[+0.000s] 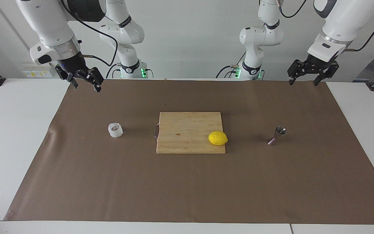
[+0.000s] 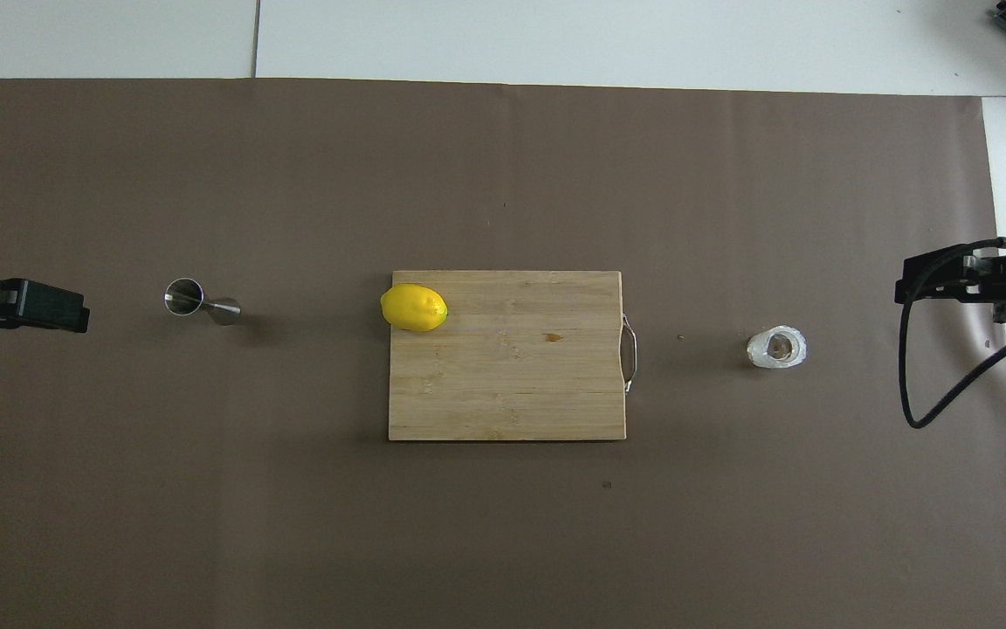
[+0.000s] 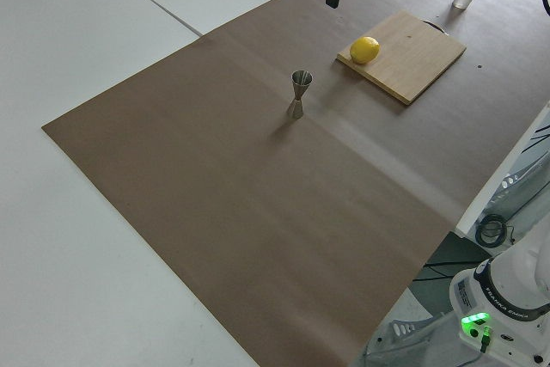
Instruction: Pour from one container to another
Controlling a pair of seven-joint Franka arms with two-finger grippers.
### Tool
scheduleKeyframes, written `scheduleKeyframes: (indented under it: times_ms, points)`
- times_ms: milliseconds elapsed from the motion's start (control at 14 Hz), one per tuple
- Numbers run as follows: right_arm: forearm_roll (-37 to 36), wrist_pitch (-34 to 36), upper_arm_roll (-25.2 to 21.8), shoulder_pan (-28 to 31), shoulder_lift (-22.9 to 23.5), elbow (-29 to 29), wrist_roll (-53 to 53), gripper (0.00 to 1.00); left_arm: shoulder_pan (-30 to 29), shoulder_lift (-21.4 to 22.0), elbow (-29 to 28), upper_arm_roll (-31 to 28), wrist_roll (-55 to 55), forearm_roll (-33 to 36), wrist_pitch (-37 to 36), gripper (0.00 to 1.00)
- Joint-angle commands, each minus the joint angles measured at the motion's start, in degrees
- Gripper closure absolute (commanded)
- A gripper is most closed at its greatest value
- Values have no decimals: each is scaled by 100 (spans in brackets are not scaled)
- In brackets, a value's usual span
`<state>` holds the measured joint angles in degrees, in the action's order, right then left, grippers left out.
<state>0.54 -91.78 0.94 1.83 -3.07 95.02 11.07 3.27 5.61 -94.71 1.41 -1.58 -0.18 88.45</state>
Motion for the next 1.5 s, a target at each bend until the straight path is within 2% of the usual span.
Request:
scheduleKeyframes:
  times_ms: [0, 358, 573, 787, 931, 1145, 1289, 1432]
  points:
    - [-10, 46, 20, 54, -62, 51, -79, 0, 86, 63, -56, -70, -70, -35, 15, 0]
    - [-1, 46, -24, 239, -62, 60, -79, 0, 94, 81, -48, -62, -9, -52, -38, 0]
    - [-10, 64, -24, 239, -62, 69, -70, 0, 94, 186, -240, -61, 280, -131, -55, 0]
    - [-10, 81, -15, 230, -62, 60, -87, 0, -37, 423, -766, -123, 1035, -613, 119, 0]
    - [-10, 64, -7, 222, -62, 60, -87, 0, -413, 581, -1162, -132, 1404, -886, 365, 0]
    - [-1, -6, 28, 160, -62, 69, -87, 0, -538, 906, -2005, -123, 2859, -1063, 1295, 0]
    - [-10, -68, 55, 142, -70, 86, -79, 0, -556, 899, -2262, -132, 3697, -1141, 1560, 0]
    - [-36, -68, 64, -6, -71, 86, -70, 0, -975, 732, -2499, -132, 4294, -1841, 2000, 0]
